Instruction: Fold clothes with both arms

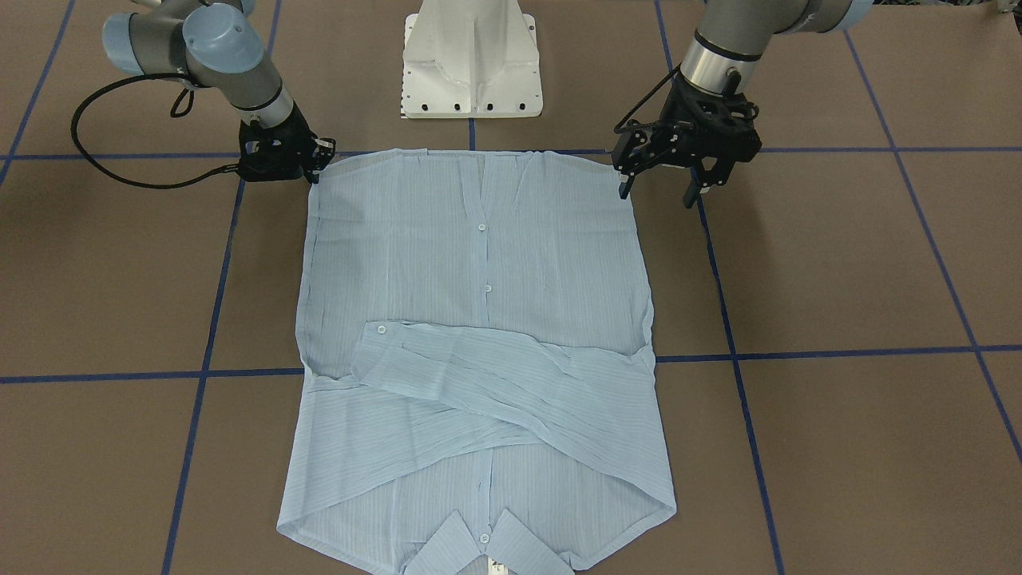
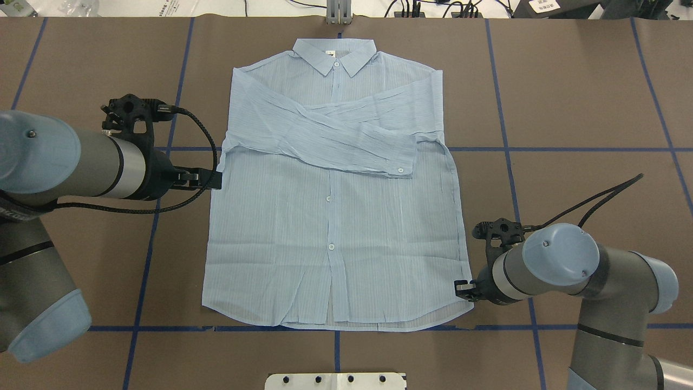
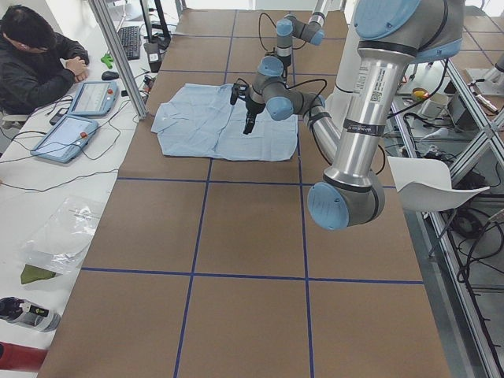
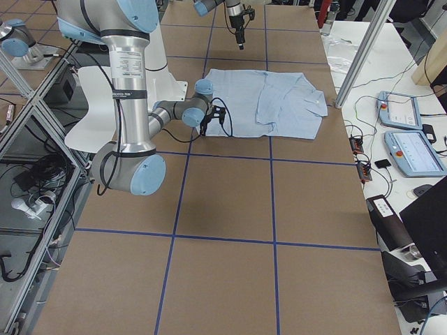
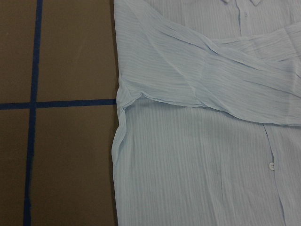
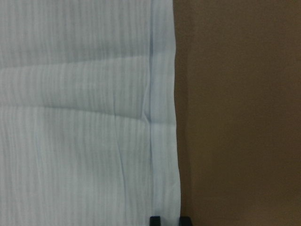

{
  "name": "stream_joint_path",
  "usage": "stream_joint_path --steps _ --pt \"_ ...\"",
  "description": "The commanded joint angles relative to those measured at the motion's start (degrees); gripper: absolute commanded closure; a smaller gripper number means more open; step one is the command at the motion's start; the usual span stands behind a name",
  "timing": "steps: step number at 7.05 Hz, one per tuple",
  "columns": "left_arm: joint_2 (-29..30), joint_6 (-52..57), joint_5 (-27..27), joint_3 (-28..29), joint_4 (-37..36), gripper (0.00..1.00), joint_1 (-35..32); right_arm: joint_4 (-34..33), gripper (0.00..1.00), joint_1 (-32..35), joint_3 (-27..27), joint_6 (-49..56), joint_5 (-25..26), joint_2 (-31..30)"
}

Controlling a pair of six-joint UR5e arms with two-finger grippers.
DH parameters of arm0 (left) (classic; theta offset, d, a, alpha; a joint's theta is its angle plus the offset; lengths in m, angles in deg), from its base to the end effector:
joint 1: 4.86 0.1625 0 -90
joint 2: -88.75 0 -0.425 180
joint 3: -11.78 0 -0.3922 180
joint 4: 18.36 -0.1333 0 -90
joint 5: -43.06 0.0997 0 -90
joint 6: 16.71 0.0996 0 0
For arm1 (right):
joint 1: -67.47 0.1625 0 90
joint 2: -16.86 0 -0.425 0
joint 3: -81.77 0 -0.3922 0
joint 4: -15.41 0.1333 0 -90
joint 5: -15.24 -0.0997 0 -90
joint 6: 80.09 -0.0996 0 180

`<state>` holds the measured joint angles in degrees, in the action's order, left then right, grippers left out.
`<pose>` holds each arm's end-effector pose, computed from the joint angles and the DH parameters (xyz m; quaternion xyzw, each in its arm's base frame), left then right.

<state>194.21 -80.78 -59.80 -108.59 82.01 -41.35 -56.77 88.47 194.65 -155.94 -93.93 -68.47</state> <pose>0.3542 -0.4002 0.2620 0.1580 0.4515 -0.0281 0.8777 -0.4488 -0.2800 0.3998 -0.0316 -0.4089 -0.0098 0.9120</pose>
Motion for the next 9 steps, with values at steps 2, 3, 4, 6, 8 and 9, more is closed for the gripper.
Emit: stream_joint_path --steps 2,3,4,6,8,9 --pt "-0.16 0.00 -0.06 0.14 -0.09 0.00 0.01 0.11 1.00 0.17 0.59 0.00 0.01 0.17" --pt "-2.08 -0.17 -0.32 0.14 0.09 0.00 0.01 0.11 1.00 0.44 1.11 0.00 0.01 0.17" --pt "-4.19 -1.13 -0.50 -0.12 0.96 0.00 0.01 0.11 1.00 0.70 1.81 0.00 0.01 0.25" --pt "-8.92 -9.54 -0.58 0.14 9.78 0.00 1.06 0.20 1.00 1.05 3.05 -0.09 0.01 0.17" --pt "-14.21 -16.66 -0.06 2.85 22.10 0.00 6.74 0.20 1.00 1.67 3.40 0.00 -0.08 0.16" --pt "-14.31 -20.96 0.73 3.56 23.37 0.00 10.70 0.20 1.00 1.84 4.10 0.00 -0.08 -0.10"
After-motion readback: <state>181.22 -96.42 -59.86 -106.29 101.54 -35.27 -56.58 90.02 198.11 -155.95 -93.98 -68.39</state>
